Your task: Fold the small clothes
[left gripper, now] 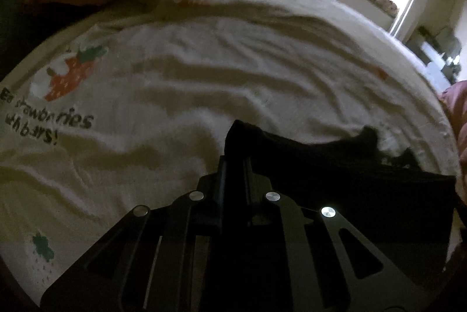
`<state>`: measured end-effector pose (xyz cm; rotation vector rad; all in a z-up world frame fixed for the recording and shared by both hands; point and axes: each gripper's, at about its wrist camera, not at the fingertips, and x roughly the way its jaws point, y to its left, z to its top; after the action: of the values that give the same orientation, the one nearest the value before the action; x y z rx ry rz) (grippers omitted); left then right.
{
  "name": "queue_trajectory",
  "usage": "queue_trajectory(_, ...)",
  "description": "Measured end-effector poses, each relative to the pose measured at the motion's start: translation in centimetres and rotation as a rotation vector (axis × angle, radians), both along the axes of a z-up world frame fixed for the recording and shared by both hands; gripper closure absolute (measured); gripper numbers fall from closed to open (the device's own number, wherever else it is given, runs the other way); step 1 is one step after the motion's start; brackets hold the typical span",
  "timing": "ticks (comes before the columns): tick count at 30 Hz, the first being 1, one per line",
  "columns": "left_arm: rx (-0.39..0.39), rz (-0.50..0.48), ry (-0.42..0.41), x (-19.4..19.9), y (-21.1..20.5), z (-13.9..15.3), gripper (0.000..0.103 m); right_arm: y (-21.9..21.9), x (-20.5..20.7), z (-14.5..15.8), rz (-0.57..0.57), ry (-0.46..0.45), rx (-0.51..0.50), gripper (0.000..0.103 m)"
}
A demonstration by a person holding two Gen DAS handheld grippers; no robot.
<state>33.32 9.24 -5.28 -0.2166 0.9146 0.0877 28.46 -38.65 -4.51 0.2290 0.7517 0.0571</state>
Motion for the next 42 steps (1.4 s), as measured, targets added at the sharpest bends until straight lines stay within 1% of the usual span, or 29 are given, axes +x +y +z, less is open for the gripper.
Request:
queue_trajectory(3, 0.040, -0.012, 0.003, -0.2, -0.5, -0.6, 0.099, -0.1, 0.4, -1.0, -0.009, 0.044, -0.009, 0.097)
queue_trajectory(6, 0.054, -0.019, 0.008, -0.5, -0.7, -0.9, 0.098, 0.2, 0.5, -1.6, -0.014, 0.071, -0.036, 0.096)
queue_trajectory(8, 0.061, -0.016, 0.011, -0.8, -0.6, -1.0, 0.095, 0.5, 0.5, -2.0, -0.030, 0.087, -0.072, 0.093)
queue_trajectory(13, 0.068, -0.011, 0.009, -2.0, -0.4, -0.2, 0.093, 0.0, -0.1, -1.8, -0.058, 0.088, -0.080, 0.078)
queue_trajectory(14, 0.066, -0.007, 0.004, -2.4, -0.3, 0.1, 0.092, 0.0, -0.3, -1.5, -0.064, 0.080, -0.086, 0.078)
queue_trajectory(15, 0.061, -0.008, -0.005, -2.9, -0.3, 0.4, 0.090, -0.1, -0.6, -1.3, -0.071, 0.073, -0.098, 0.077)
queue_trajectory(17, 0.064, -0.013, -0.017, -3.7, -0.5, 1.0, 0.081, 0.0, -1.4, -0.7, -0.072, 0.053, -0.115, 0.066)
queue_trajectory(18, 0.070, -0.022, -0.029, -4.4, -0.7, 1.4, 0.080, 0.1, -1.8, -0.3, -0.067, 0.039, -0.113, 0.057)
queue_trajectory(19, 0.077, -0.030, -0.038, -4.8, -1.0, 1.7, 0.077, 0.2, -2.4, 0.2, -0.053, 0.019, -0.109, 0.053)
queue_trajectory(20, 0.084, -0.040, -0.043, -5.3, -1.2, 2.0, 0.071, 0.4, -2.9, 0.6, -0.044, 0.005, -0.115, 0.052)
queue_trajectory(21, 0.089, -0.051, -0.046, -5.8, -1.6, 2.3, 0.068, 0.7, -3.3, 1.1, -0.036, -0.008, -0.127, 0.051)
queue_trajectory(22, 0.086, -0.061, -0.046, -6.3, -1.9, 2.5, 0.065, 1.2, -3.9, 1.6, -0.022, -0.024, -0.139, 0.047)
queue_trajectory(24, 0.082, -0.074, -0.051, -7.1, -2.3, 2.9, 0.064, 2.2, -4.8, 2.5, 0.011, -0.046, -0.150, 0.042)
queue_trajectory(26, 0.081, -0.086, -0.059, -7.8, -2.7, 3.2, 0.056, 3.2, -5.6, 3.2, 0.040, -0.060, -0.163, 0.039)
queue_trajectory(28, 0.078, -0.095, -0.060, -8.5, -3.2, 3.5, 0.053, 4.4, -6.5, 4.0, 0.067, -0.079, -0.183, 0.035)
queue_trajectory(31, 0.082, -0.127, -0.066, -9.6, -4.3, 3.8, 0.049, 6.0, -7.8, 4.9, 0.113, -0.100, -0.204, 0.032)
queue_trajectory(35, 0.085, -0.171, -0.056, -10.8, -5.9, 3.8, 0.049, 8.1, -9.1, 5.2, 0.177, -0.097, -0.233, 0.031)
queue_trajectory(39, 0.102, -0.203, -0.042, -11.7, -7.2, 3.4, 0.049, 9.7, -10.2, 4.8, 0.220, -0.075, -0.255, 0.031)
queue_trajectory(42, 0.102, -0.224, -0.026, -12.1, -8.0, 2.9, 0.049, 10.6, -10.6, 3.9, 0.251, -0.041, -0.262, 0.031)
